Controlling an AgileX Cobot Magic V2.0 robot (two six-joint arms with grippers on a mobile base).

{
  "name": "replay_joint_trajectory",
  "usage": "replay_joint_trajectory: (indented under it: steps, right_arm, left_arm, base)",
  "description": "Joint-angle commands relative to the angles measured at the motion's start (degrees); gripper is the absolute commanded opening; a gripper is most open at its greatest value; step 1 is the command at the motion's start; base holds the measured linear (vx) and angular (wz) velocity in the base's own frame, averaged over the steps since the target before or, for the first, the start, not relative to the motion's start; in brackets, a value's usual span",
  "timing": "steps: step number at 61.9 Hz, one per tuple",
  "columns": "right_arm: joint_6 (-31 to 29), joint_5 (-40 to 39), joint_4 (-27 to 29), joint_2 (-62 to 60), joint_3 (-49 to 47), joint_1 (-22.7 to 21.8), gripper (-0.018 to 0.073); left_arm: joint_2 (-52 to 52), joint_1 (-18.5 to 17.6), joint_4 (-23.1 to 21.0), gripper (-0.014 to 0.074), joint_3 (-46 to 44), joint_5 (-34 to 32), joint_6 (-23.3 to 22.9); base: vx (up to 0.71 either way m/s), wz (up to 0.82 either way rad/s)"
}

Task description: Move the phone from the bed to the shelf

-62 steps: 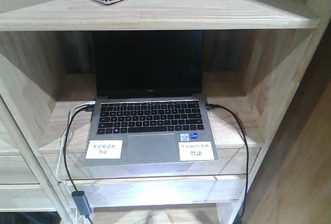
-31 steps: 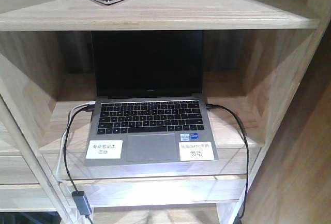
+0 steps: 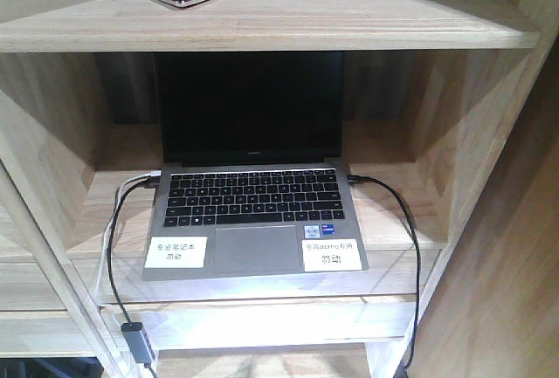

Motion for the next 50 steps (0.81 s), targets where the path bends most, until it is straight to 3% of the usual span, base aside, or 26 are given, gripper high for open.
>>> replay_joint_trajectory:
  steps: [1,50]
  right_arm:
    - [-0.6,-3.8,-0.5,-0.7,0.6,0.1,-0.0004]
    - [-0.5,-3.8,-0.5,-0.7,0.6,0.1,-0.0004]
  left_arm:
    - [-0.4,0.0,0.0,0.0001,0.3,-4.2,0.0]
    - [-0.4,0.0,0.0,0.0001,0.3,-4.2,0.0]
  base:
    - [0.0,0.0]
    - [0.0,0.0]
